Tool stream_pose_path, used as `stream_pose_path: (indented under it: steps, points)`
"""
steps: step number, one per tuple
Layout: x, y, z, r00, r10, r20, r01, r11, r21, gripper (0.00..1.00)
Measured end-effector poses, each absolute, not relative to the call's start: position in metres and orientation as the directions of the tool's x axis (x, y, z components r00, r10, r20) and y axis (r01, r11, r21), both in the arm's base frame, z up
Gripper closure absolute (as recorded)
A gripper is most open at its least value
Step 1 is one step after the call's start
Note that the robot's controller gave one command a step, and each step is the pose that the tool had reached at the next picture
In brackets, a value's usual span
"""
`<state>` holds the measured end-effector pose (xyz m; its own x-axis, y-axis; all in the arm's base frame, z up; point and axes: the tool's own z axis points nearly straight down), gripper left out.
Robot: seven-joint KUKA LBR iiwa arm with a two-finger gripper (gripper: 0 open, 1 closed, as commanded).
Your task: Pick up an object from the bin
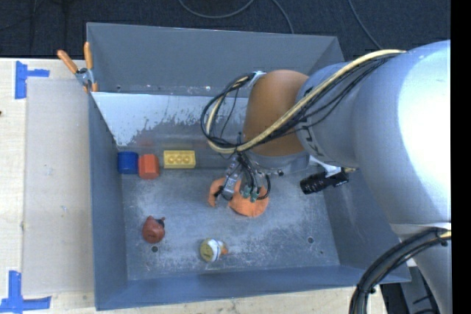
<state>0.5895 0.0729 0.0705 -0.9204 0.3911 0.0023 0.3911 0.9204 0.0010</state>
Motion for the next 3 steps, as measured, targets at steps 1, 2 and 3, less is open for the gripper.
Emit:
stream_pose_path:
  steps: [1, 2, 3]
  points:
    - [0.588, 0.073, 0.075, -0.920, 0.391, 0.005, 0.391, 0.920, -0.001, 1.00]
    - [0.586, 0.072, 0.095, -0.921, 0.390, 0.010, 0.390, 0.921, -0.003, 1.00]
    - [0.589, 0.072, 0.113, -0.921, 0.390, 0.003, 0.390, 0.921, 0.001, 1.00]
